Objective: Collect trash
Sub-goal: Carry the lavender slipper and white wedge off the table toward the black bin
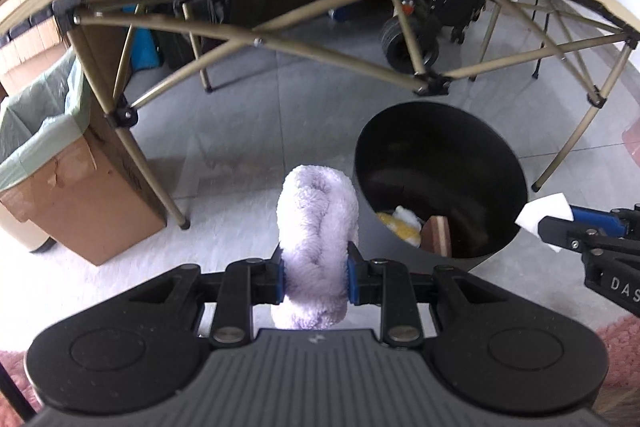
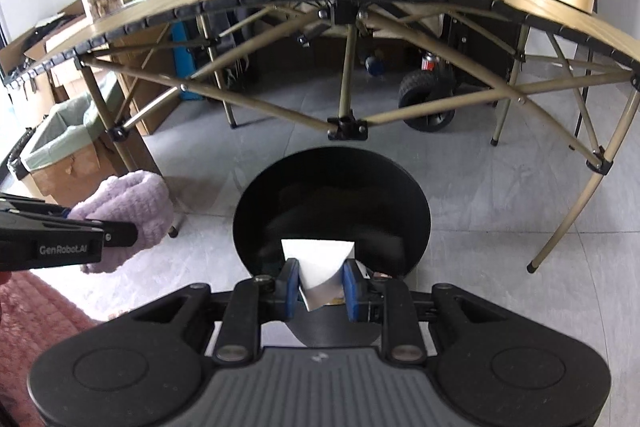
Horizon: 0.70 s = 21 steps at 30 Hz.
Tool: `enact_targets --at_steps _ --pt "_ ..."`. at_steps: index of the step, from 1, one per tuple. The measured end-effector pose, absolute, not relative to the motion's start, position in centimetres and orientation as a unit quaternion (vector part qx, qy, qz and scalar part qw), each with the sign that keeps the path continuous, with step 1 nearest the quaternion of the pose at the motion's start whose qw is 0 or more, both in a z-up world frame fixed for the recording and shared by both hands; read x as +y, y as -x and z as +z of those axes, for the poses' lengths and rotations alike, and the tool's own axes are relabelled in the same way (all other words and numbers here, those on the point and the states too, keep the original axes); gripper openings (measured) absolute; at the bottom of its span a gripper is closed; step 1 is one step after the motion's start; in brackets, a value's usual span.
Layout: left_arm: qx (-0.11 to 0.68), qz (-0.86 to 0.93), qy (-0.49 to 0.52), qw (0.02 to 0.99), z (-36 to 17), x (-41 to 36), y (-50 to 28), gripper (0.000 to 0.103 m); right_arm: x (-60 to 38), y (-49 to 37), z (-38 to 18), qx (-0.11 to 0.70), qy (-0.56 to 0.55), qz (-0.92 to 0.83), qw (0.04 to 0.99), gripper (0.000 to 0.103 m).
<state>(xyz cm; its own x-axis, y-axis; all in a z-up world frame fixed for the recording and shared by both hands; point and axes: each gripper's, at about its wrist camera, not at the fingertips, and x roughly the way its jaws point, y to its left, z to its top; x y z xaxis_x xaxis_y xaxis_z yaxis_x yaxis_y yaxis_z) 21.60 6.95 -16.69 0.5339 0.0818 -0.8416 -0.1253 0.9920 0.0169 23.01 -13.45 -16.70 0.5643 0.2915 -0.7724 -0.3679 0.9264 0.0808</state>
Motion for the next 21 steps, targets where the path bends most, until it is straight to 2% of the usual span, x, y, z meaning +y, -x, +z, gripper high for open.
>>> enact_targets --at_steps 21 --pt "0.52 0.084 0.049 0.848 -19.3 8.2 -26.4 0.027 -10.6 -29.9 -19.4 0.466 0.028 0.173 0.867 0.022"
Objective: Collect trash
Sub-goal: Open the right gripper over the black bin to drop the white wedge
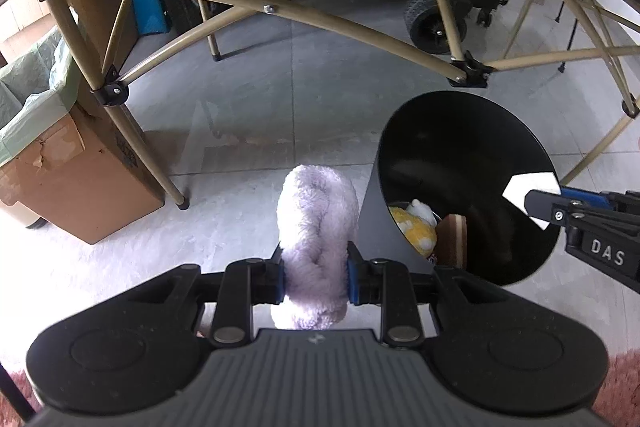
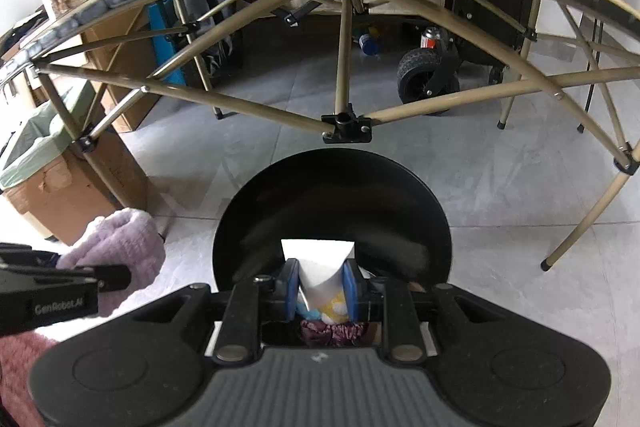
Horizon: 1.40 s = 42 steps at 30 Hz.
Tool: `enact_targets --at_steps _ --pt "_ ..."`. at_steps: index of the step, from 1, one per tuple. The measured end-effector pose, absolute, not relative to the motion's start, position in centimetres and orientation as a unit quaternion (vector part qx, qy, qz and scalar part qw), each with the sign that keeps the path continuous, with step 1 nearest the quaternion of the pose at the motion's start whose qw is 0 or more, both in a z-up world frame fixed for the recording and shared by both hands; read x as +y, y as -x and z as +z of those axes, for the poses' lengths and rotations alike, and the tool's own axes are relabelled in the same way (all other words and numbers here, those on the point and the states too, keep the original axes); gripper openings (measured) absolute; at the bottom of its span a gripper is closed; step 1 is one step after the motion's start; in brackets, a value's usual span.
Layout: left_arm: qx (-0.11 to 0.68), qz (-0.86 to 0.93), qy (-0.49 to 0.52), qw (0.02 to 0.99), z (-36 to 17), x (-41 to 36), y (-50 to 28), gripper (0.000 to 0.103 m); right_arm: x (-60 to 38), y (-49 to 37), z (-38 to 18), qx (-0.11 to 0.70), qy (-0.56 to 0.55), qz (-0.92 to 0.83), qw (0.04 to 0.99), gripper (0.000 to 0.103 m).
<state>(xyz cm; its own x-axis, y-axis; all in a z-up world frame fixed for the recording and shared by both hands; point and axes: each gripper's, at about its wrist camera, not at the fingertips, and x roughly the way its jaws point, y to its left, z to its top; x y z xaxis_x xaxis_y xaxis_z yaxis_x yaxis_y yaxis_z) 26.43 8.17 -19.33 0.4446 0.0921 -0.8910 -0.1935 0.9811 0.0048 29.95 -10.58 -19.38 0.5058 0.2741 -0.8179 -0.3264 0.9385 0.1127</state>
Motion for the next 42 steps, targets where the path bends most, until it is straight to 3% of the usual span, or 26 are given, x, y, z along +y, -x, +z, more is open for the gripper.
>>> enact_targets --at_steps 18,25,26,27,28,31,34,42 --pt "0.53 0.108 0.061 0.839 -20.8 9.7 -29.0 0.027 -9.3 -34.3 -24.0 0.513 0.016 0.156 0.844 0.023" --pt "0.532 0.106 0.064 0.838 -20.9 9.7 -29.0 0.027 -9.2 -34.5 -24.8 0.525 0.013 0.156 0.837 0.029" --pt "0.531 0.106 0.066 0.838 -20.9 9.7 -29.0 0.027 -9.3 -34.6 -24.8 0.525 0.009 0.158 0.836 0.031" --pt "0.529 0.106 0.069 0.839 -20.8 9.8 -28.9 0.027 -9.3 -34.6 -24.8 0.524 0.003 0.16 0.837 0.043" --pt "0.527 0.105 0.07 0.84 -20.7 9.8 -28.9 0.027 -9.4 -34.6 -24.7 0.522 0.0 0.16 0.838 0.061" --pt "0.526 0.105 0.07 0.841 -20.6 9.8 -28.8 0.027 -9.3 -34.4 -24.5 0.516 0.005 0.159 0.841 0.096" --pt "0.526 0.105 0.07 0.841 -20.6 9.7 -28.8 0.027 -9.3 -34.3 -24.3 0.513 0.008 0.161 0.843 0.102" --pt "0.524 0.103 0.069 0.842 -20.6 9.6 -28.7 0.027 -9.4 -34.3 -23.9 0.507 0.004 0.162 0.847 0.103"
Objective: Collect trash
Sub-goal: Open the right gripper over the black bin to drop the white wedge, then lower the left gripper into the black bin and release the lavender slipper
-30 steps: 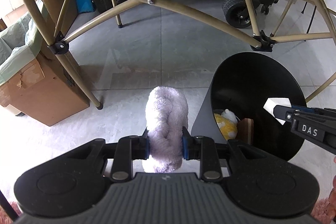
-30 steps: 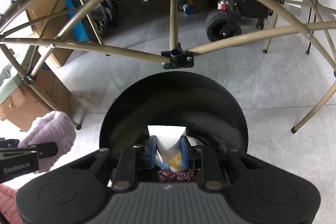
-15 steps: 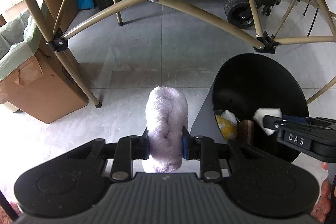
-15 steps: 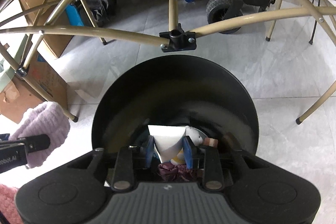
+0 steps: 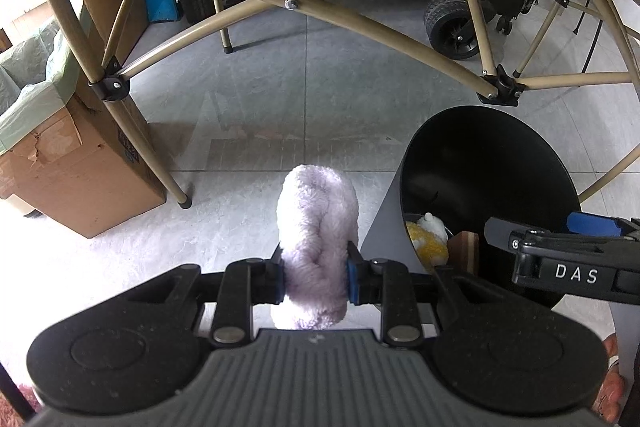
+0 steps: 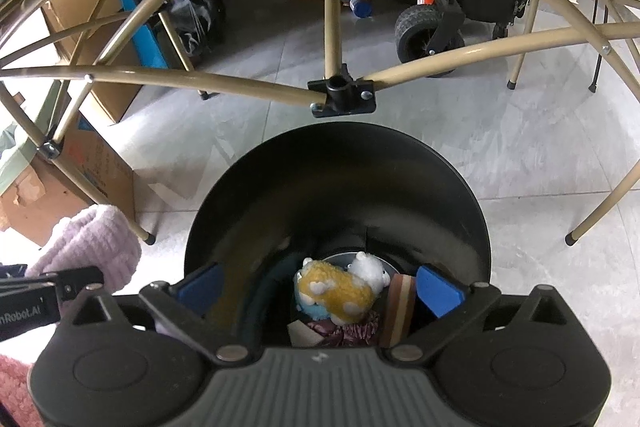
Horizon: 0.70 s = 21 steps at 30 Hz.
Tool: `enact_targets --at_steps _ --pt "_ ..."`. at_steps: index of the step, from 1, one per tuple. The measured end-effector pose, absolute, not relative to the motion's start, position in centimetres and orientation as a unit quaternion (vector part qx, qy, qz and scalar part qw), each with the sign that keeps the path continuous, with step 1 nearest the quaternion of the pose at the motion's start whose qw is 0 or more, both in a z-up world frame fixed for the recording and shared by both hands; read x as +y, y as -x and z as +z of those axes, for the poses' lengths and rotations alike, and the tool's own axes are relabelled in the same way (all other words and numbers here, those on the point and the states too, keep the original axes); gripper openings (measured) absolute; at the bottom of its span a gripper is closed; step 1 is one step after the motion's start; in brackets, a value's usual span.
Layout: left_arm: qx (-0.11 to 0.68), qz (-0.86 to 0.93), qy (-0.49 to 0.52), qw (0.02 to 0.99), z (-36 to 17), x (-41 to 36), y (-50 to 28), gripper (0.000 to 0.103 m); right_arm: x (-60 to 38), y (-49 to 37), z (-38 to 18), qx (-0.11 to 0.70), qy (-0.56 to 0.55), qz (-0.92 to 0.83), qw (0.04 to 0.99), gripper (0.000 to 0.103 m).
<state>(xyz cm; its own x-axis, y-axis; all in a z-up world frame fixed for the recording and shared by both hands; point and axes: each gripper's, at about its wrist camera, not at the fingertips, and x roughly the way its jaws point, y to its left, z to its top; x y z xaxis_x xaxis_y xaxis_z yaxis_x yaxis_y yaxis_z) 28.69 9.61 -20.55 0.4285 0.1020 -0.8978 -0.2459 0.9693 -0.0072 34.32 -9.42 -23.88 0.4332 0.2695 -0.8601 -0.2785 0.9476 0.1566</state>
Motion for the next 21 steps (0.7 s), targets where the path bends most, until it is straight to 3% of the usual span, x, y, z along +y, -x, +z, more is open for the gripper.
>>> enact_targets --at_steps 21 --pt "0.491 0.056 0.059 0.867 -17.6 4.9 -30.3 0.027 -14.9 -34.0 -19.5 0.474 -0.051 0.106 0.873 0.103"
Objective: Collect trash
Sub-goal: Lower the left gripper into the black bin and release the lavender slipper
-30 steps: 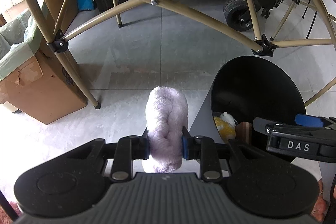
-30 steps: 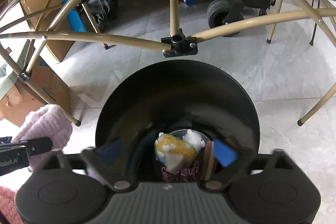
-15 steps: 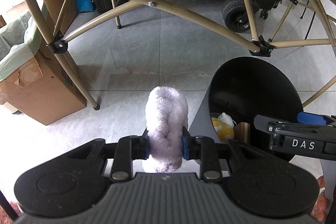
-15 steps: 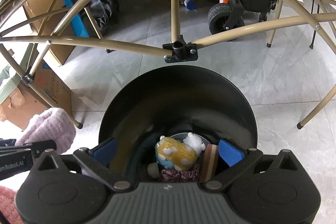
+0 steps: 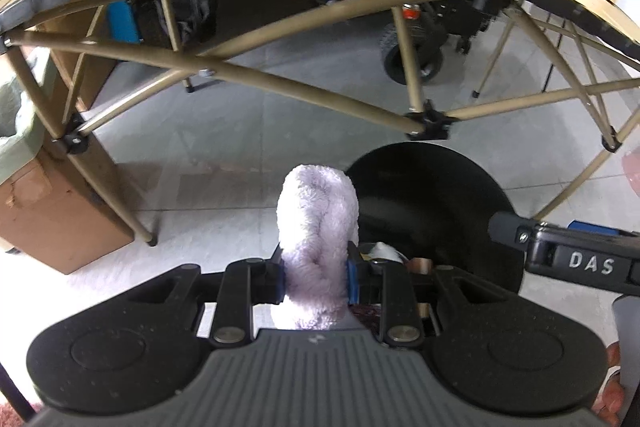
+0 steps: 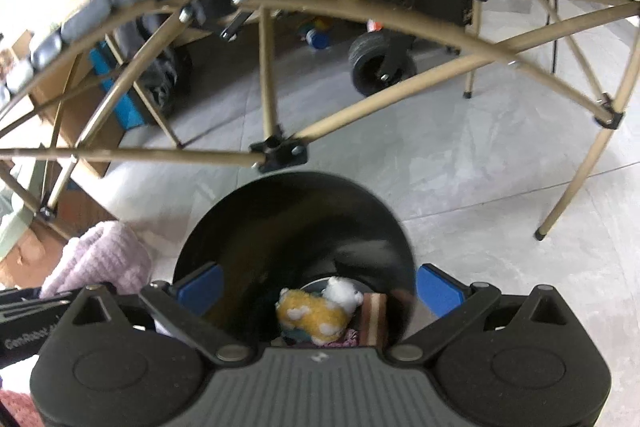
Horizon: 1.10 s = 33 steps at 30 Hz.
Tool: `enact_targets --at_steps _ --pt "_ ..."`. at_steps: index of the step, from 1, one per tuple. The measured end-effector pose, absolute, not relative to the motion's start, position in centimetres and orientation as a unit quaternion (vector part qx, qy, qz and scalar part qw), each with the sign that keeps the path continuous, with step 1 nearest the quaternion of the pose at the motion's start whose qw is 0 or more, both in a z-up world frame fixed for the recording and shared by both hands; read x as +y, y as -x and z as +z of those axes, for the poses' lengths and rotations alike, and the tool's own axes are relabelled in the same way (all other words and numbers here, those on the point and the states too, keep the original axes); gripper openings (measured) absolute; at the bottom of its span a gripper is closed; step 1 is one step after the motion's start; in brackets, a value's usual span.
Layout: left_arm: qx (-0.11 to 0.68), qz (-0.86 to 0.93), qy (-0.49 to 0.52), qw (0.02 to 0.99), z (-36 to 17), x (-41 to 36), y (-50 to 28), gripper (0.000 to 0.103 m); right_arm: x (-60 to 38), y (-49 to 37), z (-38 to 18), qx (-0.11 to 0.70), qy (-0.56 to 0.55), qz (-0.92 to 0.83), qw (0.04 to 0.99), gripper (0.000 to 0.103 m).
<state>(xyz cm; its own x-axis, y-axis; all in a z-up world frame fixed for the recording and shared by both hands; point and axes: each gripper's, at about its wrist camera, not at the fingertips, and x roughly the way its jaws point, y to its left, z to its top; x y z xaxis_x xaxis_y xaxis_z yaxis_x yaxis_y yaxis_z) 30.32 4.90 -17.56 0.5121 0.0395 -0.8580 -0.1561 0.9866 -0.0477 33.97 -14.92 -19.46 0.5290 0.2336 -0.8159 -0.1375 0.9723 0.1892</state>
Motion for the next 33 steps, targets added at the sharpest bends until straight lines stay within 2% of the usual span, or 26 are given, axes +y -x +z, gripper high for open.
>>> enact_targets --at_steps 16,33 --pt "0.511 0.005 0.039 0.859 -19.2 -2.0 -33.5 0.027 -24.3 -33.7 -17.3 0.447 -0.109 0.028 0.887 0.103" --pt "0.552 -0.003 0.025 0.834 -22.7 -5.9 -35.3 0.027 -26.3 -33.7 -17.7 0.451 -0.119 0.012 0.885 0.103"
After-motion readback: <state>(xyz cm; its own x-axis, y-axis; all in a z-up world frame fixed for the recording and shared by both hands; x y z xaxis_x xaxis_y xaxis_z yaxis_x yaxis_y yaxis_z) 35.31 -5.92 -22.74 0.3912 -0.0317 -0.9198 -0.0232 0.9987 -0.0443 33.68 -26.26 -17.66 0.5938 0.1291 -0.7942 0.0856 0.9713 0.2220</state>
